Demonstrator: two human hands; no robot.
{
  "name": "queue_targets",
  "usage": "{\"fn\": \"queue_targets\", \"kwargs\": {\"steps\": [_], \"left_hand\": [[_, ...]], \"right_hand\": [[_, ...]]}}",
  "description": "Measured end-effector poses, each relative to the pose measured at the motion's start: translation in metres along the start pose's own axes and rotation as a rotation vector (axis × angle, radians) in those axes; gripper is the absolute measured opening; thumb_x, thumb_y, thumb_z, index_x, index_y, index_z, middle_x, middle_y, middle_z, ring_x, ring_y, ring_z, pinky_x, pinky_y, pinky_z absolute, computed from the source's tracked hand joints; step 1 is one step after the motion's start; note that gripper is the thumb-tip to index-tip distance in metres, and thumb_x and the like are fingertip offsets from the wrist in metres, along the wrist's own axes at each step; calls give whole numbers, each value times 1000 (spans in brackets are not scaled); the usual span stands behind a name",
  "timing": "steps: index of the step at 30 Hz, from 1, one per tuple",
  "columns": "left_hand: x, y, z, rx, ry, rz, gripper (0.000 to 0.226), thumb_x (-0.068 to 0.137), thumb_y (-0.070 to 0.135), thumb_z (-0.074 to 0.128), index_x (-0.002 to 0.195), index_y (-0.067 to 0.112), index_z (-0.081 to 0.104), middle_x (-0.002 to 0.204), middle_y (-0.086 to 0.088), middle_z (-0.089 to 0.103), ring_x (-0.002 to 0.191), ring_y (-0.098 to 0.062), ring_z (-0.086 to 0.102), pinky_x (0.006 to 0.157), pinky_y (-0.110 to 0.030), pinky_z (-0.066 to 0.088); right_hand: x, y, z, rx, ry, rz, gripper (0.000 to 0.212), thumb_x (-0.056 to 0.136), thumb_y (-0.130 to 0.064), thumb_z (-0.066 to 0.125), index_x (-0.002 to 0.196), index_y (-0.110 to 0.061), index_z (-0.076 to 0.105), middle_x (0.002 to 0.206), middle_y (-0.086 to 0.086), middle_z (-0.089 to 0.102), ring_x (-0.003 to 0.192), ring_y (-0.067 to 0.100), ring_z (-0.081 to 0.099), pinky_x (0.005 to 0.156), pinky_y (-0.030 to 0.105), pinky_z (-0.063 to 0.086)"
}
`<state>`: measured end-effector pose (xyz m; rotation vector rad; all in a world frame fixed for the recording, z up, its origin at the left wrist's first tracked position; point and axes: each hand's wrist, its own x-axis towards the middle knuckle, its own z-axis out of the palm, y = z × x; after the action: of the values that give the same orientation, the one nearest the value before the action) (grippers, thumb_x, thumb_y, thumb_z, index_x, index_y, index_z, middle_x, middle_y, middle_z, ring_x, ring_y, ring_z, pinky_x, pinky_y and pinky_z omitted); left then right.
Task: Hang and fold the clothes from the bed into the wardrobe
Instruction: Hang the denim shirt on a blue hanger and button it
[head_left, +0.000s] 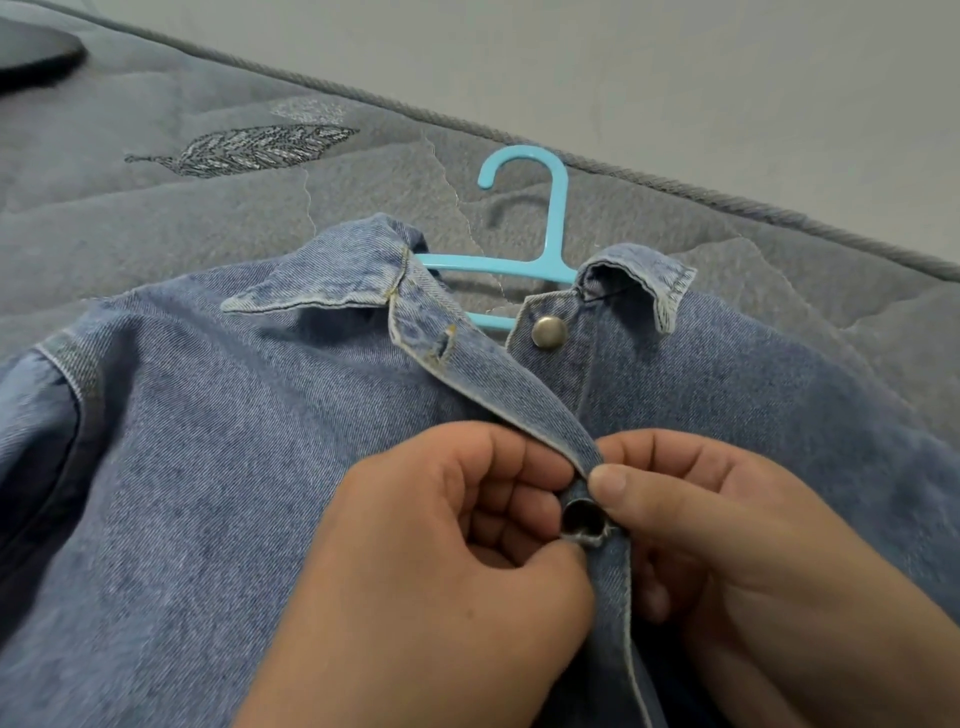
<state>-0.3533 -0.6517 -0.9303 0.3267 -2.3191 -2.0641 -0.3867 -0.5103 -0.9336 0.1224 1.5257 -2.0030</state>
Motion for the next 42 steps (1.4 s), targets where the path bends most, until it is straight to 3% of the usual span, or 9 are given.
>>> {"fn": "queue_targets", "kwargs": {"steps": [3,9,15,21,27,31,33,37,42], "left_hand": [[0,-1,0,-26,-9,-10,41,35,24,73,73,40,72,57,1,68,46,-5,60,46,-11,45],[-1,-2,4,6,49,20,39,44,9,66,69,38,72,54,0,65,42,-4,55,44,-10,43],[-1,-4,2,28,36,47,38,44,10,64,69,39,71,56,3,65,44,-5,55,45,-10,43],[-3,-8,10,126,29,87,42,51,13,64,83,41,66,59,4,65,46,-9,57,46,-13,45],[-1,-11,6,100,52,58,36,49,19,69,77,41,69,59,5,65,50,-9,58,50,-17,49],[-1,-12,2,83,54,43,41,50,17,64,81,44,67,60,1,66,49,-15,59,51,-20,49],[-1,-9,2,-1,95,38,47,51,11,61,85,43,67,68,0,67,50,-25,61,51,-28,52],[2,6,-4,-313,219,47,63,44,24,71,101,49,69,92,10,72,57,-24,66,42,-32,52],[6,7,-14,-436,275,56,65,41,38,70,106,40,71,101,5,74,69,-17,71,43,-31,53]], "right_hand": [[0,-1,-3,49,-24,29,41,34,-3,88,71,-2,70,51,15,58,31,12,46,27,17,33],[-1,-3,-4,38,-101,57,60,21,-41,96,68,-11,73,48,8,55,30,9,45,29,14,33],[1,1,-5,-13,-106,33,61,25,-47,95,68,-12,72,47,11,52,29,11,41,31,14,35],[-2,-3,-1,88,-85,50,29,36,4,83,59,-6,70,49,13,51,28,7,34,28,12,28],[-2,-1,2,63,-64,22,31,43,-27,89,64,-13,71,53,10,58,30,7,39,29,12,30],[-9,-19,-1,-146,9,47,48,46,-54,89,71,-15,73,60,11,64,41,16,55,35,24,45],[-12,-46,-6,-558,138,-43,40,55,-64,76,80,-33,71,76,5,71,56,16,65,49,34,57],[18,-96,5,-1122,67,-264,14,80,-38,61,90,-33,68,74,-2,69,66,17,66,70,45,57],[71,-79,20,-1248,-66,-241,13,81,-18,66,83,-28,73,52,-15,61,50,-1,57,56,14,47]]}}
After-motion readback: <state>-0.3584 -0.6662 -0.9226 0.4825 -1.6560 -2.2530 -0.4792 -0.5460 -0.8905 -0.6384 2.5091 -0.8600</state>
